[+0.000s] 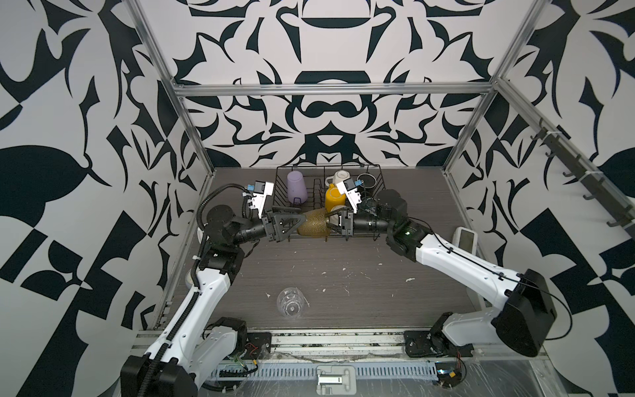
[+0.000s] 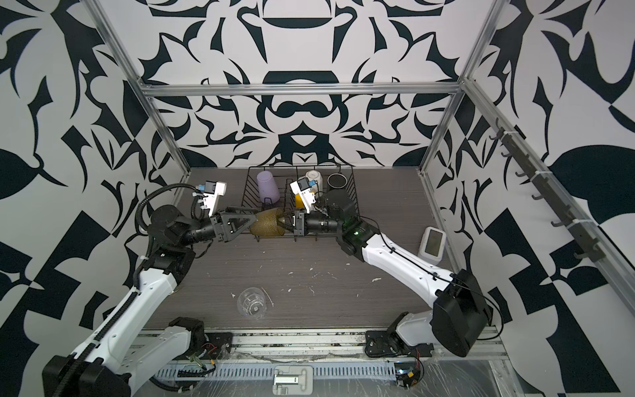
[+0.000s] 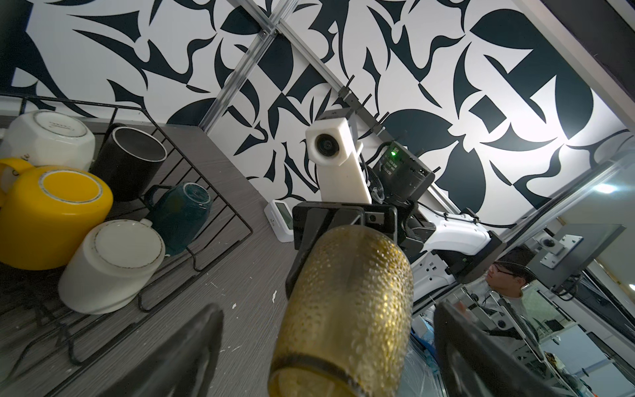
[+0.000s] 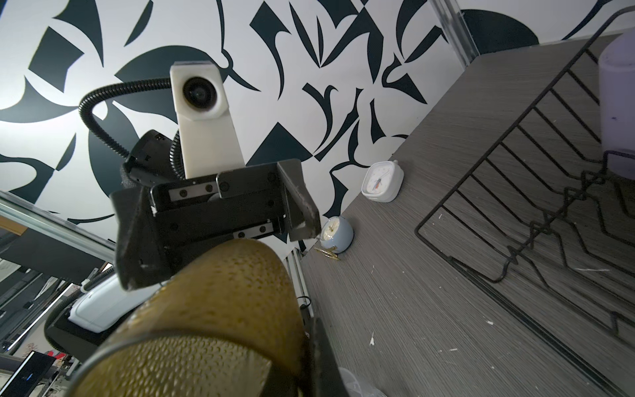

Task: Load the cups into the dish rack
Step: 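Close the left gripper on the olive glass cup held by the right gripper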

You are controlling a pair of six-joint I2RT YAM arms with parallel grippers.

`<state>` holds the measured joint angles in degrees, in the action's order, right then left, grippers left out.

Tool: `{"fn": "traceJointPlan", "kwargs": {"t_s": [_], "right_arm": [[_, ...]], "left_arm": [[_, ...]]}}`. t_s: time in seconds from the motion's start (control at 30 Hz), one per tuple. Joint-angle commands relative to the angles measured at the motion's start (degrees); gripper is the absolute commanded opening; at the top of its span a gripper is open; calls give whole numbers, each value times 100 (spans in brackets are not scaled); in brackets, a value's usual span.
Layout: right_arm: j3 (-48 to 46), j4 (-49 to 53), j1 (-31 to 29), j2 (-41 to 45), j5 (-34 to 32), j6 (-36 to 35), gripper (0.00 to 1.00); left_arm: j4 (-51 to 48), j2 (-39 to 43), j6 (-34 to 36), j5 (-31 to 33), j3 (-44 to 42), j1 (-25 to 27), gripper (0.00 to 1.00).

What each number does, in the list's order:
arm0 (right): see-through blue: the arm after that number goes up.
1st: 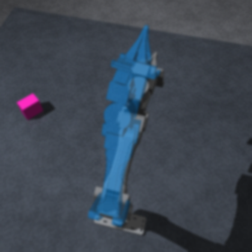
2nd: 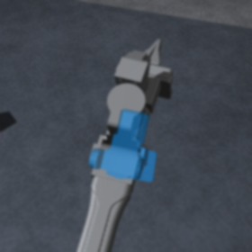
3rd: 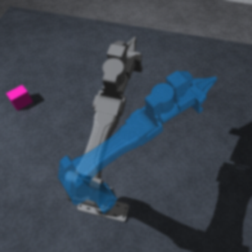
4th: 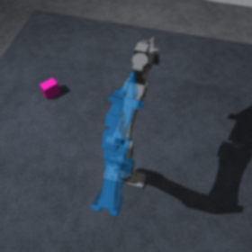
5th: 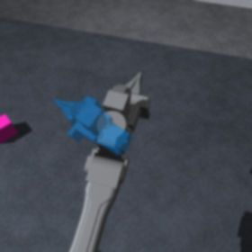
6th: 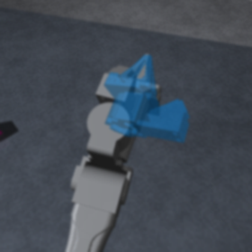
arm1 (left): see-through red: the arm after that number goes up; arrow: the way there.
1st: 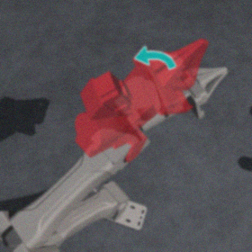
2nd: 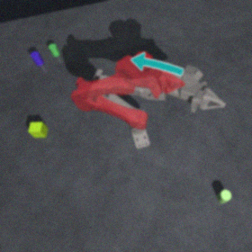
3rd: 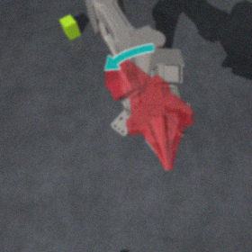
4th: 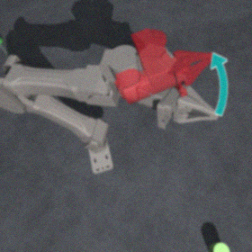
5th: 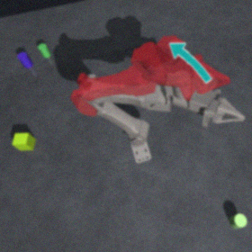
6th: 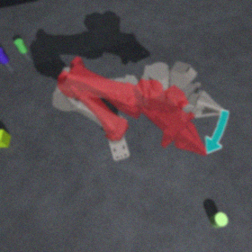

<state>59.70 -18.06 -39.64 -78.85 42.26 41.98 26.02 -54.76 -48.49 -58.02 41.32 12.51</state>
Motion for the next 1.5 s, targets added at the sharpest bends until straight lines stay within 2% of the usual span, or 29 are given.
{"fn": "traceJointPlan", "kwargs": {"t_s": [0.0, 0.23, 0.63, 0.83, 0.97, 1.17, 1.27, 1.4, 1.47], "right_arm": [[319, -676, -44, -30, 150, 211, 0], [384, -856, -86, -261, 186, 361, 0], [437, -1147, -121, -474, 245, 608, 0], [419, -1157, -132, -504, 247, 623, 0], [419, -1163, -132, -507, 229, 622, 0], [412, -1108, -128, -500, 155, 620, 0], [380, -1073, -132, -465, 84, 619, 7], [298, -1068, -106, -375, -117, 620, 14], [296, -1058, -97, -367, -148, 619, 22]], "left_arm": [[220, 2, -24, -215, -2, 32, 98], [222, -34, 15, -328, 52, 132, 97], [225, -93, 198, -545, 113, 367, 86], [224, -130, 222, -597, 174, 389, 68], [198, -132, 243, -579, 210, 384, 42], [-144, -48, 463, -418, 318, 387, 14], [-438, 39, 657, -302, 402, 384, 0], [-554, 158, 708, -186, 506, 384, 0], [-593, 215, 726, -146, 552, 388, 0]]}}
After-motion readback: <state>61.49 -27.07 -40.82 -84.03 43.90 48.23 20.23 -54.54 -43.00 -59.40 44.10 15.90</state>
